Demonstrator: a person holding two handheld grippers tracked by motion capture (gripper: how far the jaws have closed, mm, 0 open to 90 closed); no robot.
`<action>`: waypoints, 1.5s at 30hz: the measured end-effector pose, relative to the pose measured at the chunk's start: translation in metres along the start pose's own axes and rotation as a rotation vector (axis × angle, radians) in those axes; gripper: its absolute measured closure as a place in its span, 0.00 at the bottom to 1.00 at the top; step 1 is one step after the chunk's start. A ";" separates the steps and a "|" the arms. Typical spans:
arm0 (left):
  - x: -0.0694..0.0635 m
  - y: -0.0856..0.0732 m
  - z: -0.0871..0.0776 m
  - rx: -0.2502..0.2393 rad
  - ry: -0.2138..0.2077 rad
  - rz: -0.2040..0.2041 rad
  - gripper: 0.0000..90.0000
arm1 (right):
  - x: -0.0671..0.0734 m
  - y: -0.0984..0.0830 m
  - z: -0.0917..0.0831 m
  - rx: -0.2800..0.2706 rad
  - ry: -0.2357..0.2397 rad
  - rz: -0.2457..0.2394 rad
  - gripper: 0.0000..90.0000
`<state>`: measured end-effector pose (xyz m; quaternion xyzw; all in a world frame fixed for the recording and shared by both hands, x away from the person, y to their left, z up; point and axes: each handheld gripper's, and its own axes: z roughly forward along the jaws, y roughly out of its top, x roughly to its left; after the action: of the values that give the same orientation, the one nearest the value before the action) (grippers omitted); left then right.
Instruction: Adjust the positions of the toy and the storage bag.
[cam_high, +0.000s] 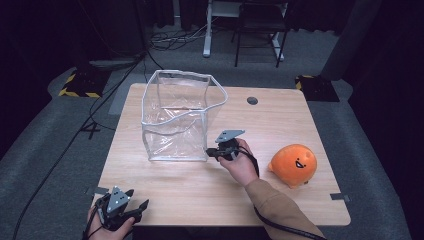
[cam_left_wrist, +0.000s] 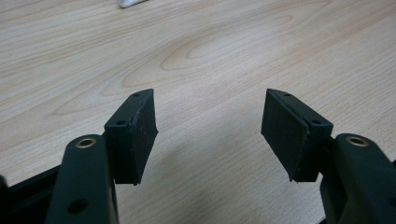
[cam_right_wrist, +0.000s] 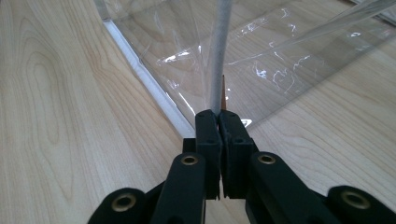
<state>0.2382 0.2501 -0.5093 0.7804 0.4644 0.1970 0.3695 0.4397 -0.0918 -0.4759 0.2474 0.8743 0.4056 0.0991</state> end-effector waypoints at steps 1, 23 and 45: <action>0.000 0.001 0.000 -0.002 0.000 -0.003 0.40 | 0.001 0.000 -0.001 0.001 -0.003 -0.005 0.98; -0.028 0.035 0.038 0.002 -0.046 0.108 0.36 | 0.026 -0.067 -0.079 0.005 -0.006 0.058 0.98; -0.065 0.048 0.059 0.024 -0.148 0.230 0.38 | 0.056 -0.127 -0.157 -0.005 -0.017 0.111 1.00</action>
<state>0.2721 0.1560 -0.5088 0.8453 0.3457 0.1744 0.3681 0.2886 -0.2358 -0.4684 0.2987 0.8574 0.4105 0.0846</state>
